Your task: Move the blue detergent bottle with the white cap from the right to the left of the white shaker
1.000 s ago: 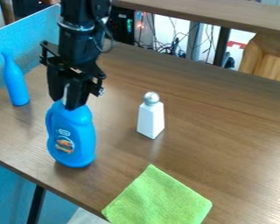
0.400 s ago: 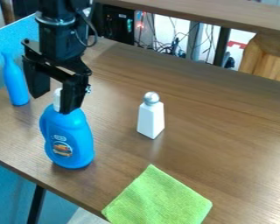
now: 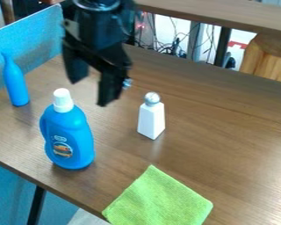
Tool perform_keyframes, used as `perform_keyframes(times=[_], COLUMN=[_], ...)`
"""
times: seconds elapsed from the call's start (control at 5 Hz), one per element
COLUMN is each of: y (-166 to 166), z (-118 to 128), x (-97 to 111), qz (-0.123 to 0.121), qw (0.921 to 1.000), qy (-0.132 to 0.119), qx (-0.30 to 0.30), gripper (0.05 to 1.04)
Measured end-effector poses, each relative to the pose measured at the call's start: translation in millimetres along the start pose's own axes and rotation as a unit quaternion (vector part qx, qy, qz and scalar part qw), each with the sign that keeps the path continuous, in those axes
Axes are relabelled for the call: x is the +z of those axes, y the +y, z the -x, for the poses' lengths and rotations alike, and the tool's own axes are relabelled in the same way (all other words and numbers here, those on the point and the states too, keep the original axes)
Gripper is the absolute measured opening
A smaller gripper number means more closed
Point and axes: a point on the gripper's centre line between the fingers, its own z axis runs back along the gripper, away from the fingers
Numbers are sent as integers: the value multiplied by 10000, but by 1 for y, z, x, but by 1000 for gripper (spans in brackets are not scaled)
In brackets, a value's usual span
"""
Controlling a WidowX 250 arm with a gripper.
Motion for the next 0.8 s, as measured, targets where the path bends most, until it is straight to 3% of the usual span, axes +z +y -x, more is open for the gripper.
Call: perform_keyframes(times=[0.2,0.4,0.6,0.8], y=[-47,-80,-101,-103], z=[-16,-19,-19,-10], x=[-3,-21,-47,-63], qz=[170,455,603,540], qw=[9974,9936,9895,9890], qy=[-54,267,812,1163], qx=[-693,-998,-1029,-740], gripper=[1001,1001,1001,1001])
